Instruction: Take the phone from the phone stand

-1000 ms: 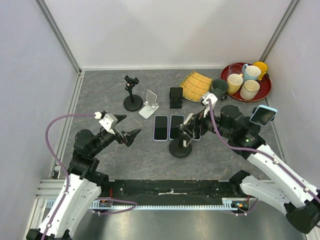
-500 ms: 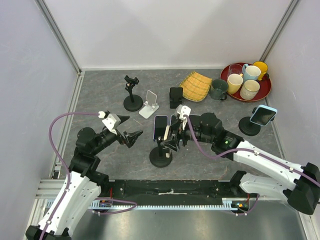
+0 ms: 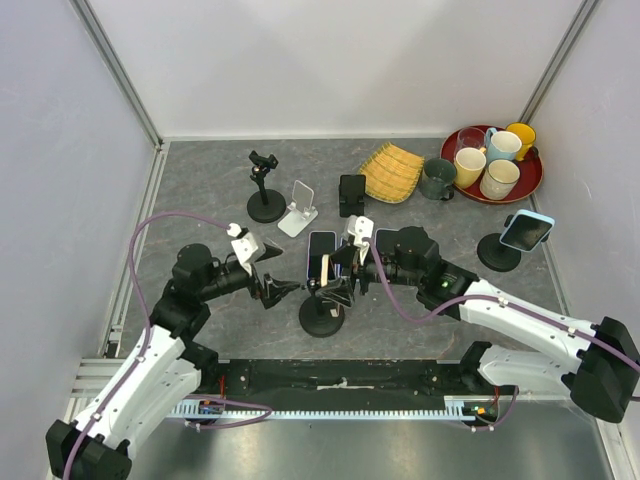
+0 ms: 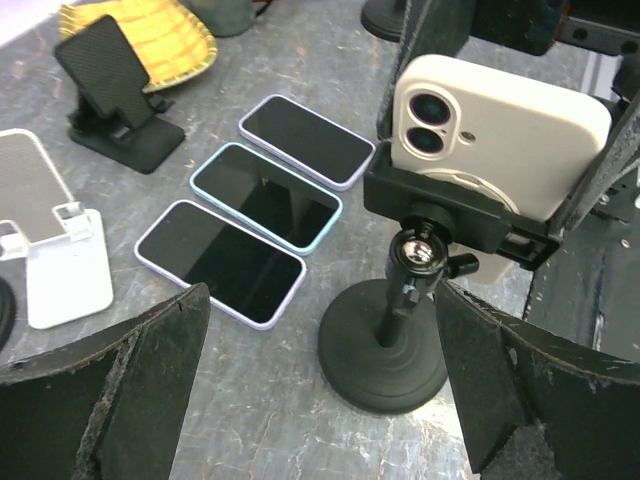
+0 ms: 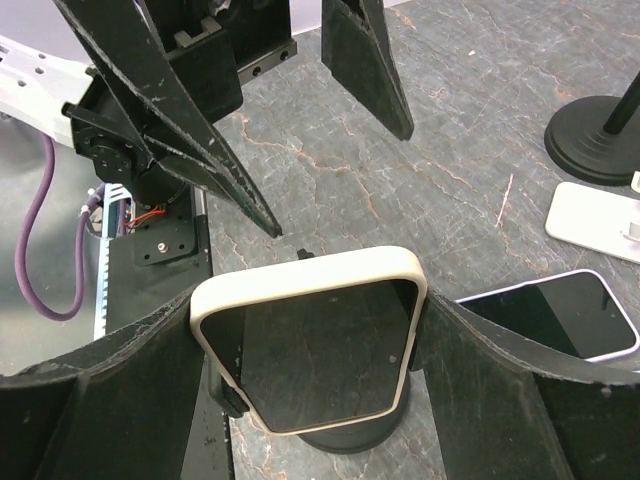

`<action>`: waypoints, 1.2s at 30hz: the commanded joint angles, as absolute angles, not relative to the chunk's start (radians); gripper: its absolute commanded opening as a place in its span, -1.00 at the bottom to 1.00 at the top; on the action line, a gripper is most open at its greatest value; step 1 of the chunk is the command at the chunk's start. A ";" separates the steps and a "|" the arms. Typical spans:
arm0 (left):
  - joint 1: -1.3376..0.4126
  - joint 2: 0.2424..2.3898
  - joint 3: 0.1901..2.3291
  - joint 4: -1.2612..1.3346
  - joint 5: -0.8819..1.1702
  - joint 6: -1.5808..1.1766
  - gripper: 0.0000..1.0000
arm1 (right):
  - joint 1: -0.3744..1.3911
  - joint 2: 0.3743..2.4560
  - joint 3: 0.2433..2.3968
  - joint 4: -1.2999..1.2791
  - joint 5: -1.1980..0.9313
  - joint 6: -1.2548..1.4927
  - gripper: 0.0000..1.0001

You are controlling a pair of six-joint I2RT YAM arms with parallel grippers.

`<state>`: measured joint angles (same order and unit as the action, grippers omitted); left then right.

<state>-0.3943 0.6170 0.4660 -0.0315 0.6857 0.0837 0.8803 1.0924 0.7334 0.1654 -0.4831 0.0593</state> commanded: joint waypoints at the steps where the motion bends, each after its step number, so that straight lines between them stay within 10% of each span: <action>1: -0.423 0.632 0.497 -0.048 0.762 0.147 1.00 | 0.888 1.043 0.732 0.212 -0.500 0.037 -0.40; 20: -0.538 0.767 0.526 0.017 0.818 0.152 0.89 | 0.888 0.933 0.762 0.049 -0.351 0.049 0.75; 36: -0.624 0.954 0.617 0.069 0.871 0.292 1.00 | 0.890 0.801 0.776 -0.040 -0.239 0.029 0.97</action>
